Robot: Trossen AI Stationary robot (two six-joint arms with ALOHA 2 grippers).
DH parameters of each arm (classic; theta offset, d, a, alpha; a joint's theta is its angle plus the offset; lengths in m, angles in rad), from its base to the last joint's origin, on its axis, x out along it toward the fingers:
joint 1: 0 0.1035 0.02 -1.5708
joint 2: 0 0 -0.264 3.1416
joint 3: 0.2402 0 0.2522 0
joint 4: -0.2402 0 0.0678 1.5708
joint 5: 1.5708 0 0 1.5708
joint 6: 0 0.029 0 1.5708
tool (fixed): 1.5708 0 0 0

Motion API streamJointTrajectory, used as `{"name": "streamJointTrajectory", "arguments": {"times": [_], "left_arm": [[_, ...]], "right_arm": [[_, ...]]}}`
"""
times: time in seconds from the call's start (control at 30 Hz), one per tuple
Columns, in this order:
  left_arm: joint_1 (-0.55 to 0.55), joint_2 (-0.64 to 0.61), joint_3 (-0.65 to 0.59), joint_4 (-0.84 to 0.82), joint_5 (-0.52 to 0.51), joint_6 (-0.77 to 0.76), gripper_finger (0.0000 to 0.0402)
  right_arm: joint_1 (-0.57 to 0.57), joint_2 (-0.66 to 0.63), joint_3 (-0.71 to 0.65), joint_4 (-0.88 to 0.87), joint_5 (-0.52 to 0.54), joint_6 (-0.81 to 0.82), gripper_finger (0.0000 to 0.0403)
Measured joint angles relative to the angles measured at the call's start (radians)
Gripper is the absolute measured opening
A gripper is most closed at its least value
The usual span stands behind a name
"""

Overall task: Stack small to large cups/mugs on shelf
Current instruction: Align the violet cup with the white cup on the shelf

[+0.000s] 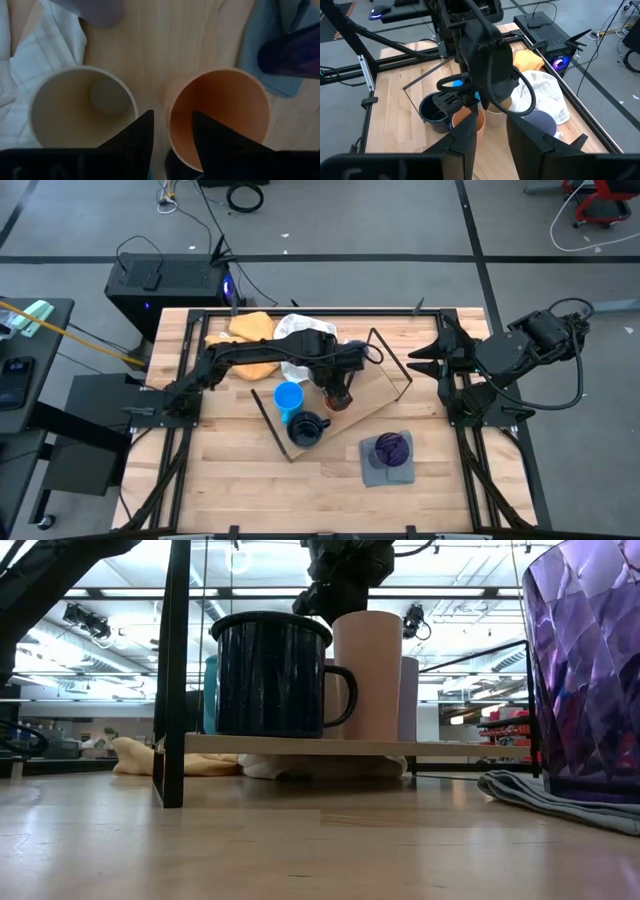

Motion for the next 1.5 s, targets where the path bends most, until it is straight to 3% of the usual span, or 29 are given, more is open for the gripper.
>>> {"name": "streamJointTrajectory", "arguments": {"times": [0.27,0.4,0.57,0.7,0.77,0.93,1.07,1.23,1.4,1.5], "left_arm": [[-0.003,-0.047,-0.001,0.047,-0.007,-0.001,0.0152],[-0.025,-0.094,-0.001,0.167,-0.04,0.019,0.0144],[-0.084,-0.192,-0.001,0.426,-0.195,0.113,0.0135],[-0.177,-0.282,0.0,0.74,-0.421,0.302,0.0129],[-0.218,-0.311,0.001,0.893,-0.468,0.412,0.0126],[-0.255,-0.359,-0.028,1.188,-0.415,0.56,0.0115],[-0.228,-0.359,-0.081,1.351,-0.122,0.541,0.0105],[-0.214,-0.365,-0.289,1.594,0.066,0.464,0.0091],[-0.214,-0.394,-0.516,1.769,0.103,0.381,0.0081],[-0.204,-0.435,-0.643,1.778,0.074,0.367,0.0078]], "right_arm": [[0.0,0.0,0.0,0.0,0.0,-0.002,0.0114],[0.0,0.0,0.0,-0.001,0.0,-0.002,0.0114],[0.0,-0.001,0.0,-0.009,0.0,0.008,0.0114],[0.001,-0.014,0.0,-0.012,0.0,0.02,0.0114],[0.001,-0.024,0.0,-0.014,0.0,0.029,0.0114],[0.001,-0.042,0.0,-0.017,0.001,0.037,0.0114],[0.001,-0.046,0.0,-0.017,0.004,0.03,0.0114],[0.001,-0.058,0.0,-0.016,0.012,0.026,0.0113],[0.001,-0.084,0.0,-0.016,0.012,0.027,0.0113],[0.001,-0.093,0.0,-0.016,0.012,0.027,0.0113]]}}
